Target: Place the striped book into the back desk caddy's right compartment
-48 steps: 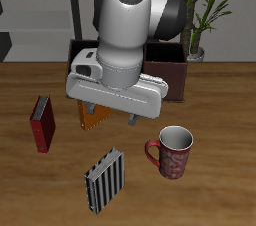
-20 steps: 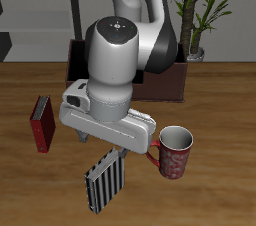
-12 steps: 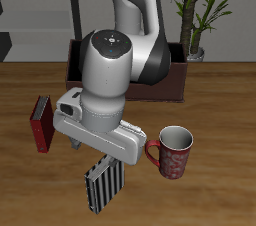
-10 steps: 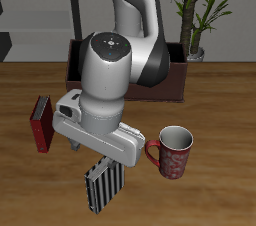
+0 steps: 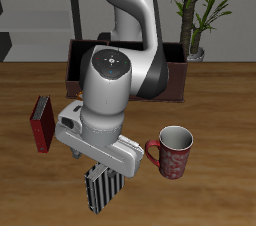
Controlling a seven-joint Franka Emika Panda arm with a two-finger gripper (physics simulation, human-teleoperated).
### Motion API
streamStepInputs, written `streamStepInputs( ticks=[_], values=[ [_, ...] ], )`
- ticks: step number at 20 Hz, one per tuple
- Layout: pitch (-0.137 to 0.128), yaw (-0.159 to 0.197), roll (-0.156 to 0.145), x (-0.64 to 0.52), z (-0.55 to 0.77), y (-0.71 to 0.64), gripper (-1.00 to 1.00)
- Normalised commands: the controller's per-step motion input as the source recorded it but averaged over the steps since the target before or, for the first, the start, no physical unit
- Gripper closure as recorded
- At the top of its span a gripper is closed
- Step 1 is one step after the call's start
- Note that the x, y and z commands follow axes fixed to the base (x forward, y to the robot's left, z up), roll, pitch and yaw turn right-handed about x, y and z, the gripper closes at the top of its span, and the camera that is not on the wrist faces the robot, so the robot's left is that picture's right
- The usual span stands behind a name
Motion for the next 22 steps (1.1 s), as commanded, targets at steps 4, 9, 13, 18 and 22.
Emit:
streamStepInputs(
  ticks=[4, 9, 13, 18, 22],
  values=[
    [0.033, 0.002, -0.004, 0.04, -0.38, -0.02, -1.00],
    [0.024, -0.017, -0.008, 0.01, -0.19, 0.02, -1.00],
    [0.022, -0.021, 0.018, -0.02, -0.21, -0.02, 1.00],
    [0.006, -0.012, 0.001, -0.05, 0.01, -0.04, 1.00],
    [-0.044, 0.040, 0.016, -0.13, 0.30, -0.06, 1.00]
  ],
)
